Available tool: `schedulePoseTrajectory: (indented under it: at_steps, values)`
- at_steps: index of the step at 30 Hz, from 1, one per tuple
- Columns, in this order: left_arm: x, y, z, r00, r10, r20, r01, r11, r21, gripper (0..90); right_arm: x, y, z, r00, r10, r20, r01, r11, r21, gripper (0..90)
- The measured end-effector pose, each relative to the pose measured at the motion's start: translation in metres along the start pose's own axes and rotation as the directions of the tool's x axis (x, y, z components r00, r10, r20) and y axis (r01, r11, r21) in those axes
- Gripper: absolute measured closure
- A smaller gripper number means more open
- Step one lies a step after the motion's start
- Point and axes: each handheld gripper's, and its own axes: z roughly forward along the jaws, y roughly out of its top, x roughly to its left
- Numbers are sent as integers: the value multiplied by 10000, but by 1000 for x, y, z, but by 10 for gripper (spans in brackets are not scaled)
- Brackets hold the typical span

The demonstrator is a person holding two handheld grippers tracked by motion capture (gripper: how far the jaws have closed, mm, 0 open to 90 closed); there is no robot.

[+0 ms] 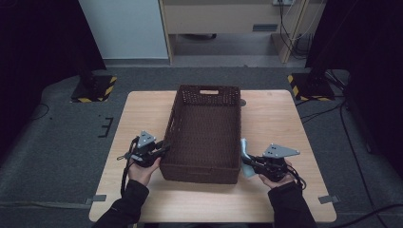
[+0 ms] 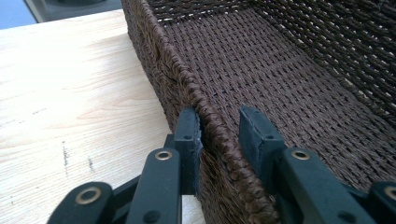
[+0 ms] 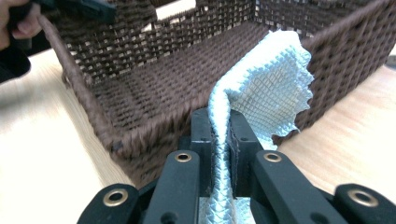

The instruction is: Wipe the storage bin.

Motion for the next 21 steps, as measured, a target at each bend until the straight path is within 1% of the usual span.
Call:
schedulePoseTrajectory:
  at_steps: [1,2,3,4,5,6,8,9,10,11,12,13,14,15,17,19,20,21]
  values:
    - [0,0,0,10000,24,-41,-24,10000,6,686,0,0,0,10000,0,0,0,10000,0,838]
    - [-1,0,0,10000,35,-68,-35,10000,6,685,-1,-3,3,10000,84,26,-84,9998,198,838]
    - [-1,0,0,10000,50,-82,-50,10000,10,685,-5,-10,12,9997,222,93,-228,9971,723,838]
    - [-1,0,0,9999,65,-98,-64,10000,18,685,-5,-10,12,9997,222,93,-228,9971,723,838]
    - [0,1,0,9999,44,-107,-44,10000,12,685,-7,-18,22,9992,370,155,-387,9907,1301,837]
    - [1,1,0,9999,54,-125,-54,10000,24,685,-8,-20,25,9991,388,146,-406,9873,1534,837]
    - [2,1,0,9999,46,-142,-46,10000,28,685,-8,-24,36,9989,430,181,-458,9774,2061,837]
    - [2,1,0,9999,33,-146,-33,10000,11,685,-7,-25,39,9990,381,213,-419,9749,2186,837]
    - [3,1,-1,9998,43,-168,-42,10000,31,685,-7,-25,42,9992,306,244,-353,9746,2211,837]
    - [3,1,-1,9998,28,-184,-27,10000,29,685,-7,-24,42,9992,341,219,-382,9743,2219,837]
    - [4,1,-1,9998,-9,-197,9,10000,32,685,-7,-23,41,9993,295,243,-340,9761,2148,837]
    - [4,1,-1,9998,-9,-197,9,10000,32,685,-7,-20,39,9992,313,231,-353,9798,1968,837]
    - [5,0,-1,9997,-20,-236,20,10000,14,685,-7,-17,34,9994,281,217,-312,9863,1617,837]
    - [6,0,-1,9996,-48,-264,48,10000,-1,685,-7,-14,29,9993,304,195,-327,9904,1340,838]
    - [6,0,-1,9996,-48,-279,49,10000,20,685,-5,-4,16,9997,221,-49,-218,9989,410,838]
    - [7,1,-1,9996,-43,-282,44,10000,17,684,-2,5,4,9998,92,-192,-97,9997,-241,839]
    - [7,0,-1,9996,-32,-276,32,10000,16,684,-1,7,1,9997,15,-244,-24,9992,-387,839]
    - [7,0,-1,9996,-23,-284,24,10000,19,684,-1,7,0,9997,-8,-262,-1,9993,-373,839]
